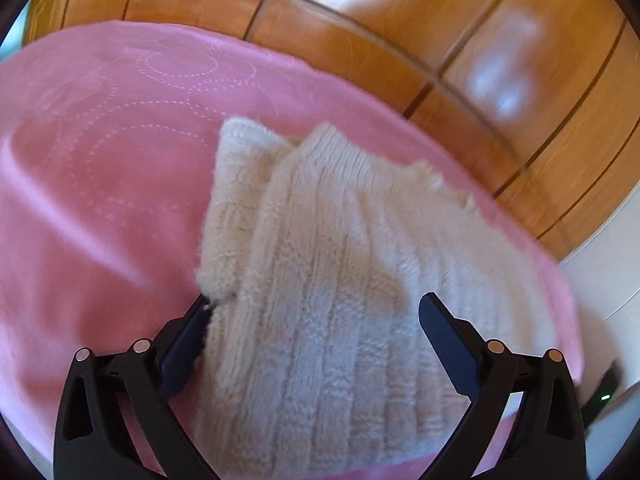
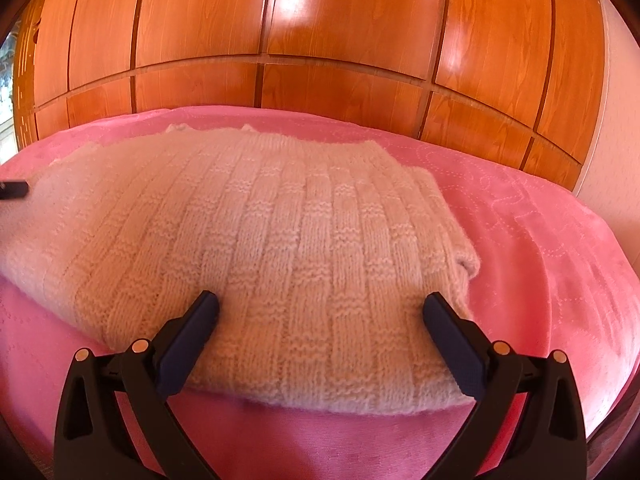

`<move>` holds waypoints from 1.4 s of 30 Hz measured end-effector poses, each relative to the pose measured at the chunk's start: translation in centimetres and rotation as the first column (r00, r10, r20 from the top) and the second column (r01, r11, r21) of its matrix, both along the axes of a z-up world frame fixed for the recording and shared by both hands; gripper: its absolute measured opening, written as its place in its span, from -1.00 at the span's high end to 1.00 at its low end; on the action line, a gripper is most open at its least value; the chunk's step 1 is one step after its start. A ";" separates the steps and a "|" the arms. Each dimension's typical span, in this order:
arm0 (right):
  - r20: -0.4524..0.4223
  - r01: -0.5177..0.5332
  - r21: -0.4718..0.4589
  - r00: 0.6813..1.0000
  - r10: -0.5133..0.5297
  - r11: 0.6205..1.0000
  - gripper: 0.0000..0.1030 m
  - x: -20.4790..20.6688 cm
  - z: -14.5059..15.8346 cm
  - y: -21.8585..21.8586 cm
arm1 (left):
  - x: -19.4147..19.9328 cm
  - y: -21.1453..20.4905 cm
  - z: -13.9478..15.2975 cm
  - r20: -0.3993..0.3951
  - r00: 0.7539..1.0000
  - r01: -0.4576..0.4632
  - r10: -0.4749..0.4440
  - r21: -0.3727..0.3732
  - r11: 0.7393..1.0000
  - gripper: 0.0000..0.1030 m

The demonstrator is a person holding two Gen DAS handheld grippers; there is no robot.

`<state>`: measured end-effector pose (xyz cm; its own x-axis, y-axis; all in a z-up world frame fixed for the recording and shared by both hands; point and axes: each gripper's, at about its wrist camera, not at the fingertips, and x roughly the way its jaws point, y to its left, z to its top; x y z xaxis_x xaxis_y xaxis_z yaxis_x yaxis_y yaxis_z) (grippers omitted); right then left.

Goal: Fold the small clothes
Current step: 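Grasp the folded sweater end with the left tool and lift it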

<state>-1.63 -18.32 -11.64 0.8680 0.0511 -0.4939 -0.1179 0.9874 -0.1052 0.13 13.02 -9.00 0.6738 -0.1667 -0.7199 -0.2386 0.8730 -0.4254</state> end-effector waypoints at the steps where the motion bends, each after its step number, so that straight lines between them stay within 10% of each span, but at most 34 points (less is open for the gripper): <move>1: 0.001 -0.002 0.004 1.000 0.002 1.000 -0.97 0.0 0.0 -0.1 | 0.2 -0.1 0.0 -0.009 1.000 -0.017 0.017 0.010 1.000 -0.72; 9: 0.001 -0.007 0.012 1.000 0.007 1.000 -0.97 -0.1 0.0 -0.3 | 0.6 0.7 -0.3 -0.032 0.999 -0.046 0.042 -0.132 0.990 0.43; 12: 0.001 -0.010 0.015 1.000 0.010 1.000 -0.97 0.0 0.0 -0.4 | 0.7 -0.1 0.2 -0.030 0.999 -0.024 0.022 -0.101 0.995 0.55; 34: -0.040 -0.088 0.063 0.995 0.091 0.994 -0.97 0.0 2.1 -1.6 | 2.7 -5.5 8.5 0.158 0.981 0.125 -0.117 -0.036 0.992 0.63; 42: -0.036 0.122 0.014 0.992 -0.121 0.992 -0.97 -0.2 2.8 -5.5 | 3.4 -7.7 9.9 0.205 0.963 0.183 -0.173 -0.030 0.983 0.64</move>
<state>-1.87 -23.84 -8.88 0.8505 -0.0457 -0.5240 -0.0002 0.9962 -0.0873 3.58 5.32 0.90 0.7597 -0.3286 -0.5612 0.0134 0.8707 -0.4916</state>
